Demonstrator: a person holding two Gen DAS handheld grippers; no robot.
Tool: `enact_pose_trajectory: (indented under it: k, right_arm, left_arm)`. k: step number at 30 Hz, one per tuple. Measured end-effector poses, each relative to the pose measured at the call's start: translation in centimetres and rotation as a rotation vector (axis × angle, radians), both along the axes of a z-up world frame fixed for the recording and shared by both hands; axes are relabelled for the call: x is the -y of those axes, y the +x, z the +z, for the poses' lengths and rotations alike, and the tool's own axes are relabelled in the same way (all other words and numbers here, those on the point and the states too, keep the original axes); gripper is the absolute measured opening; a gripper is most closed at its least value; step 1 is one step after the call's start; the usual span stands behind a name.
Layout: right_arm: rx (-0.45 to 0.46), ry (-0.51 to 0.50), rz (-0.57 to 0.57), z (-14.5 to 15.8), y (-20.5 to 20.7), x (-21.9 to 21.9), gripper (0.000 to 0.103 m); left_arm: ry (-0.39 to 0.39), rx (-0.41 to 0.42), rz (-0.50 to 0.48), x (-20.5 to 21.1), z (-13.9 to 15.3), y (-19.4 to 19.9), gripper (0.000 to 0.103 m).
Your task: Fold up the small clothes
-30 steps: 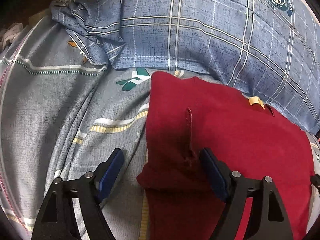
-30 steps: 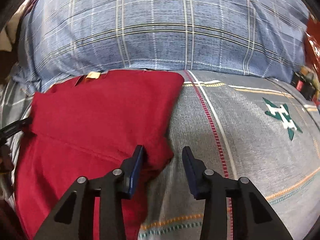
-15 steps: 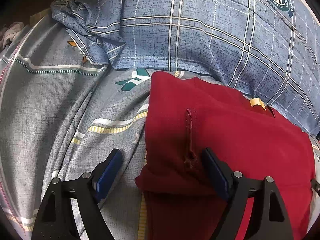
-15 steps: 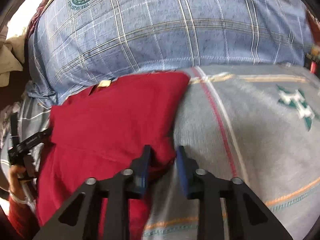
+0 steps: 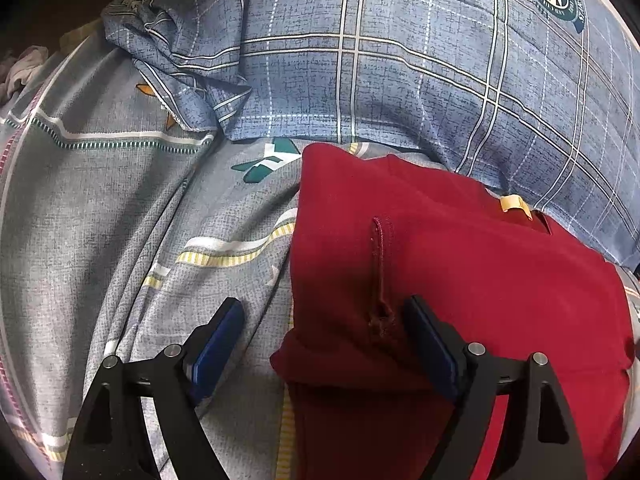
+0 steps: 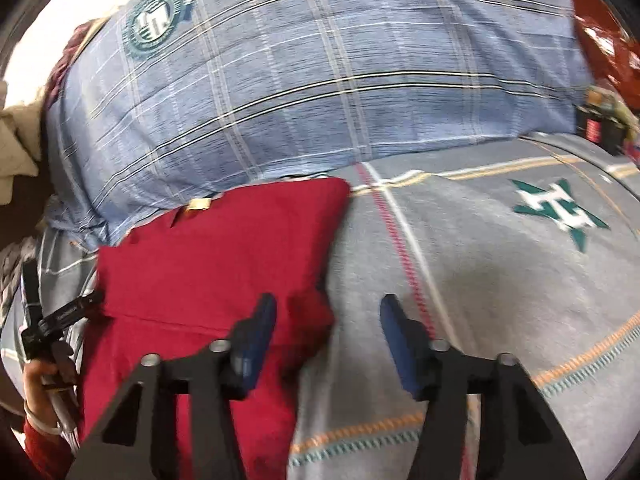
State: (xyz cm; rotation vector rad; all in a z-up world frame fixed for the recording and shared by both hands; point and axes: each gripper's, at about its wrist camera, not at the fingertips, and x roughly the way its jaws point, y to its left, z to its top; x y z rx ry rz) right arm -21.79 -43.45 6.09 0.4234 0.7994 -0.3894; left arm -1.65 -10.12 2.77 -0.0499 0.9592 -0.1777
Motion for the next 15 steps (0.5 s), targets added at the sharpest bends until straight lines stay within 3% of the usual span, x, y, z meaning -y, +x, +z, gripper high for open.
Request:
enact_pose_trajectory:
  k: [4,6,7,8,10,12,15]
  right_arm:
    - [0.038,0.093,0.010,-0.8,3.5,1.3,0.057]
    - [-0.003,0.141,0.027,-1.9,5.7,2.3,0.049]
    - [-0.026,0.132,0.022,-2.2,6.6,2.7,0.022]
    - [-0.035,0.109,0.019,-2.2,7.2,2.8,0.013]
    - [-0.030,0.090,0.035,-1.6,7.7,2.9,0.013]
    - [-0.019,-0.003,0.041,-0.6,7.9,2.7,0.012]
    - [-0.101,-0.109,-0.022,-1.4,8.2,3.2,0.009]
  left_arm:
    - [-0.005,-0.003,-0.001,-0.1,0.0,0.1,0.084]
    - [-0.007,-0.009,0.000,-0.1,0.0,0.2,0.084]
    - [-0.007,-0.012,0.001,-0.1,0.0,0.3,0.084]
    - [-0.006,-0.014,0.003,0.0,0.0,0.3,0.084]
    - [-0.004,-0.014,0.001,0.2,0.1,0.3,0.084]
    - [0.003,-0.011,-0.005,0.3,0.1,0.4,0.085]
    - [0.003,-0.007,-0.012,0.2,0.0,0.3,0.085]
